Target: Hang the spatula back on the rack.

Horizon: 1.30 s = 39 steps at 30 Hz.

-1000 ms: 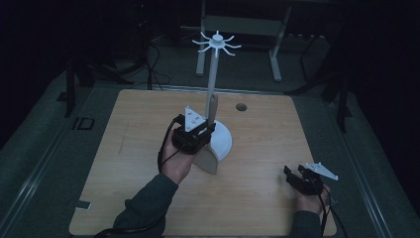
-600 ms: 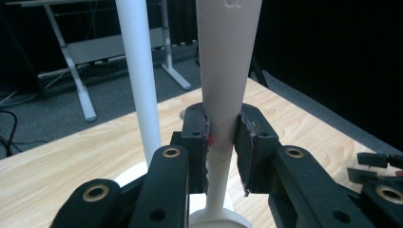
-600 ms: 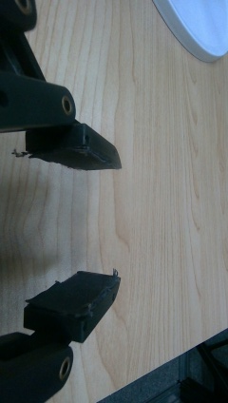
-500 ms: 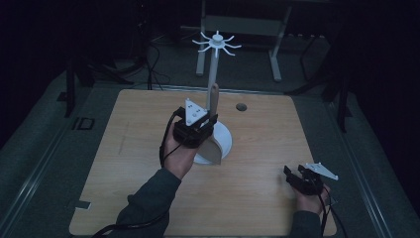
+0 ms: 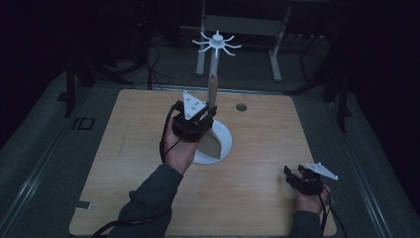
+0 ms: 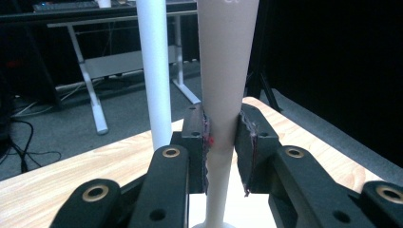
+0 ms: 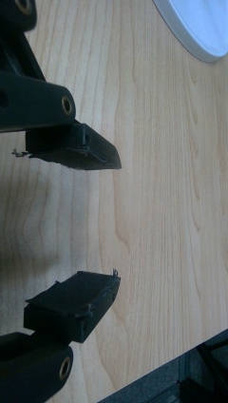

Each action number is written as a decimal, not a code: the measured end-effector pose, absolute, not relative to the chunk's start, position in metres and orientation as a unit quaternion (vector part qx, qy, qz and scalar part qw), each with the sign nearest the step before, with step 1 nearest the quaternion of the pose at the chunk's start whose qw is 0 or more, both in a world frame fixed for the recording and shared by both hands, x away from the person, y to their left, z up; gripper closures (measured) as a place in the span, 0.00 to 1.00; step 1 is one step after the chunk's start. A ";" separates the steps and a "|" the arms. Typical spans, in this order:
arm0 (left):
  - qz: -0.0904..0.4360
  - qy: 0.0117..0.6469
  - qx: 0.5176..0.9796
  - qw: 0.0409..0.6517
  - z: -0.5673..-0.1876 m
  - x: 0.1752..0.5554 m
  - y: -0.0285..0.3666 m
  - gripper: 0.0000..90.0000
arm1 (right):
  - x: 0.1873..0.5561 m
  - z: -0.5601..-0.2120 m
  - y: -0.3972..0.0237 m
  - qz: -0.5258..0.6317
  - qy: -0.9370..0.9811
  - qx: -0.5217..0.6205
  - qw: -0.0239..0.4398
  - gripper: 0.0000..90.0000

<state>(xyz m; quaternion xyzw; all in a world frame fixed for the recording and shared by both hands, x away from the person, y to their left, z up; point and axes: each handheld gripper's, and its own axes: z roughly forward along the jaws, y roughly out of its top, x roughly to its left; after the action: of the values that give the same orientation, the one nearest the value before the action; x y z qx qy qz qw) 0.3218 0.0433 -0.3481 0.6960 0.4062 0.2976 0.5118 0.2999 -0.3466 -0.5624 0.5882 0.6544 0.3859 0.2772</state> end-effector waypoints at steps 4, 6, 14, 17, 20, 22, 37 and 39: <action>0.304 0.409 0.693 0.511 -0.345 0.323 0.042 0.83 | 0.300 -0.562 -0.347 0.385 0.655 0.588 0.277 0.42; 0.306 0.409 0.691 0.511 -0.343 0.324 0.041 0.83 | 0.300 -0.562 -0.346 0.385 0.655 0.588 0.277 0.42; 0.319 0.413 0.681 0.514 -0.336 0.323 0.040 0.83 | 0.300 -0.562 -0.347 0.386 0.654 0.588 0.277 0.42; 0.322 0.414 0.679 0.514 -0.335 0.323 0.040 0.83 | 0.300 -0.562 -0.347 0.386 0.654 0.588 0.277 0.42; 0.323 0.415 0.677 0.515 -0.334 0.323 0.041 0.83 | 0.300 -0.562 -0.347 0.386 0.654 0.588 0.277 0.42; 0.324 0.417 0.674 0.517 -0.333 0.323 0.041 0.83 | 0.300 -0.562 -0.346 0.386 0.655 0.588 0.277 0.42; 0.339 0.417 0.667 0.516 -0.328 0.320 0.040 0.83 | 0.300 -0.562 -0.347 0.385 0.656 0.587 0.278 0.42; 0.340 0.417 0.667 0.516 -0.328 0.320 0.040 0.83 | 0.300 -0.562 -0.347 0.384 0.656 0.587 0.278 0.42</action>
<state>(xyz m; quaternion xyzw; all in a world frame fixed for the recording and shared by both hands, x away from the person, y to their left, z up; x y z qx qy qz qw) 0.3198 0.0397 -0.3278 0.6669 0.4171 0.3398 0.5156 0.2999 -0.3466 -0.5623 0.5871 0.6560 0.3845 0.2778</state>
